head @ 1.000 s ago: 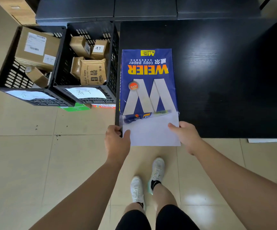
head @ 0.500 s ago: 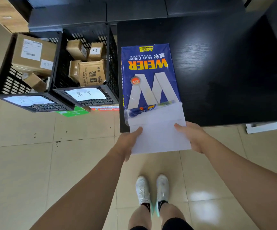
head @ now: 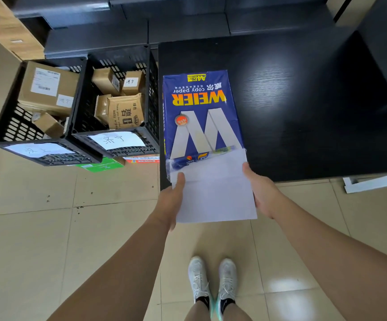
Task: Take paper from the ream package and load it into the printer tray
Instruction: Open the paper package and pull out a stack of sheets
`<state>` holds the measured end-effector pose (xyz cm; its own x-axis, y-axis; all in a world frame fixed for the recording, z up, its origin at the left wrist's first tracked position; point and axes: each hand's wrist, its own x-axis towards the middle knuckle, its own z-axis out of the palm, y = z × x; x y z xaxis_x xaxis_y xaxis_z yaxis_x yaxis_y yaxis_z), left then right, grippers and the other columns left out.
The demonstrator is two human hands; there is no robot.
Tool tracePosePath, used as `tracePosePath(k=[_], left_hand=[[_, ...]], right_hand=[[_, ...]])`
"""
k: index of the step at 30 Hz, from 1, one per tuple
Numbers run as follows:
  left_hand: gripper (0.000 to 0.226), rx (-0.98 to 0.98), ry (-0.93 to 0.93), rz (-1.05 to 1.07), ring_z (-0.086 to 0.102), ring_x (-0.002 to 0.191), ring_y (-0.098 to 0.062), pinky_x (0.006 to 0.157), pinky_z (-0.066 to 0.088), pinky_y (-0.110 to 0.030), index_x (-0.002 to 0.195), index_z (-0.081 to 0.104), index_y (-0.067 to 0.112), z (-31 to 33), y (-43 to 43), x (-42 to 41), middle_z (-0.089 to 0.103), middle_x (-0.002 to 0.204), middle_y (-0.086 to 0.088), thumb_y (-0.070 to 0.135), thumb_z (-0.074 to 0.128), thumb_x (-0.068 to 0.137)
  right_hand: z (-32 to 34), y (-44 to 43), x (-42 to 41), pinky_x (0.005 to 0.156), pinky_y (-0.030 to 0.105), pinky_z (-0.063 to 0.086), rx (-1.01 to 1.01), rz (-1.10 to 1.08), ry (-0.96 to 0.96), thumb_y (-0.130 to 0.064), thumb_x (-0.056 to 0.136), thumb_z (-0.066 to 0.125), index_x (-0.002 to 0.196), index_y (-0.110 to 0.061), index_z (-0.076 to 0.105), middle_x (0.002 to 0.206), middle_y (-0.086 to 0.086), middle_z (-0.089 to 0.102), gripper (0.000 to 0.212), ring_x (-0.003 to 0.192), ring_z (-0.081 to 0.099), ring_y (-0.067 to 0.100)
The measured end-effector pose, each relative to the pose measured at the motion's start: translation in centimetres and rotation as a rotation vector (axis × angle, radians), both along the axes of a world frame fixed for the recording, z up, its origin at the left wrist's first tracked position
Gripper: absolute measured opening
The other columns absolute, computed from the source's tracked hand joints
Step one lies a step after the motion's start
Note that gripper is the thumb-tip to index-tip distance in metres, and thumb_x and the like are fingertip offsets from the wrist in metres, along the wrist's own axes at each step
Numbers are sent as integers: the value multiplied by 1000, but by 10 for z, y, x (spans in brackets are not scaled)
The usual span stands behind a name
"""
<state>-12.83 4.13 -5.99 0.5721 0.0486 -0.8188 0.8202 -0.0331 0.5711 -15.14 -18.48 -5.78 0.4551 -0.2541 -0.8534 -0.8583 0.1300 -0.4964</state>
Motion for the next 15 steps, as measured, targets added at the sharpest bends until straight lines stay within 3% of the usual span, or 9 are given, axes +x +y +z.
tracePosePath(k=[2,4,7,9,11,13,15], left_hand=[[45,27,-15,26,63,101,-26,85,49,-37,109,59,21,0,-3,5,65,98,6,61,50,91],[32,55,-50,50,62,95,-25,79,48,-35,108,60,20,0,-5,6,64,96,4,48,49,97],[16,38,-58,72,64,79,-24,71,52,-33,93,65,16,-1,-3,3,68,91,-1,23,52,96],[16,33,-45,75,59,68,-26,63,48,-29,83,64,13,0,-1,2,66,82,-6,5,51,88],[23,40,-38,48,50,63,-26,58,41,-27,77,59,11,3,2,0,58,74,-6,-9,47,78],[25,28,-28,37,49,65,-27,59,41,-27,81,61,10,7,4,0,58,75,-7,-9,47,74],[14,-41,9,71,61,75,-32,69,52,-34,91,67,12,8,6,2,68,85,-8,8,57,81]], right_hand=[[-10,-1,5,73,33,45,-94,55,-18,-81,67,50,94,-10,69,85,8,69,78,73,60,24],[-15,0,7,69,35,41,-164,90,-95,-67,77,49,95,1,63,88,24,65,72,72,53,23],[-13,1,4,86,37,50,-108,87,-143,-40,90,54,104,-2,67,107,23,71,42,86,65,27],[-7,0,2,98,51,53,-85,125,-136,-17,92,54,103,-12,71,109,13,74,21,101,70,32],[-2,-3,1,96,54,55,-22,145,-138,4,87,51,107,-15,72,110,8,76,35,103,71,33],[3,-7,0,94,52,56,56,150,-148,13,84,49,113,-12,71,112,10,76,44,103,72,33],[7,-10,-1,95,49,56,127,114,-167,-3,92,58,118,-8,68,114,11,76,29,104,73,32]])
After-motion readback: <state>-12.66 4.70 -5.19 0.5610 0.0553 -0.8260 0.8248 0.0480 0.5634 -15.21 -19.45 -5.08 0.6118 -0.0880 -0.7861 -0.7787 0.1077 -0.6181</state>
